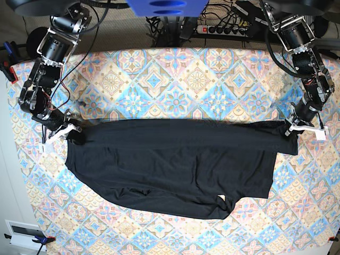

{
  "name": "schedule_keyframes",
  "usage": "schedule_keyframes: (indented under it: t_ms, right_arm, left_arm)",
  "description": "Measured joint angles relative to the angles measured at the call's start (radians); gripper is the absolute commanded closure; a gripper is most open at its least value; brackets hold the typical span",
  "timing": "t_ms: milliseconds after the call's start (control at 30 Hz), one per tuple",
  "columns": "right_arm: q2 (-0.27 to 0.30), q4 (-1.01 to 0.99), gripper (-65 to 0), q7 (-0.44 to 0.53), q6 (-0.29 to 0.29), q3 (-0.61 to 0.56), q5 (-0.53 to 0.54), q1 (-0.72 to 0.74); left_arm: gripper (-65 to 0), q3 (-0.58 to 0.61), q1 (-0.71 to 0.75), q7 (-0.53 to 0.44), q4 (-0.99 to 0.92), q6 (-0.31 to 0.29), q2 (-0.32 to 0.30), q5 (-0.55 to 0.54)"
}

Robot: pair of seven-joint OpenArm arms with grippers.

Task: Layout the t-shirt on the table in an organized manner, then fold the t-shirt properly
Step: 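Drag the shirt shoulders with both grippers away from the hem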

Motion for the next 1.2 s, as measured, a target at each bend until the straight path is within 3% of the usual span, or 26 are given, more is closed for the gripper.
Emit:
schedule_keyframes:
  t_ms: [333, 500, 633, 800, 1033, 1200]
  right_arm:
    - [0.0, -0.086, 0.0, 0.032, 0.0, 0.0, -0.005, 0.002]
    - [0.0, -0.095, 0.0, 0.04, 0.0, 0.0, -0.111, 0.001]
    - [-0.003, -0.1, 0.0, 0.041, 0.0, 0.0, -0.13, 0.034]
    - [0.003, -0.097, 0.0, 0.077, -0.003, 0.0, -0.135, 0.048]
    - [0.003, -0.099, -0.5, 0.081, -0.003, 0.0, -0.132, 0.076]
    - [0.009, -0.099, -10.3, 0.075, -0.005, -0.038, -0.141, 0.065]
  left_arm:
    - [-0.1, 0.005, -0.042, -0.077, -0.204, -0.002, 0.0, 0.006]
    - [-0.2, 0.006, -0.064, -0.081, -0.208, -0.006, 0.006, 0.089]
    - [-0.7, 0.029, -0.093, -0.085, -0.207, -0.006, 0.002, 0.106]
    - [-5.5, 0.191, -0.088, -0.089, -0.207, -0.005, -0.04, 0.103]
    - [-12.6, 0.277, -0.077, -0.073, -0.206, -0.006, -0.093, 0.105]
    - [-20.0, 0.27, -0.062, 0.015, -0.204, -0.006, -0.127, 0.099]
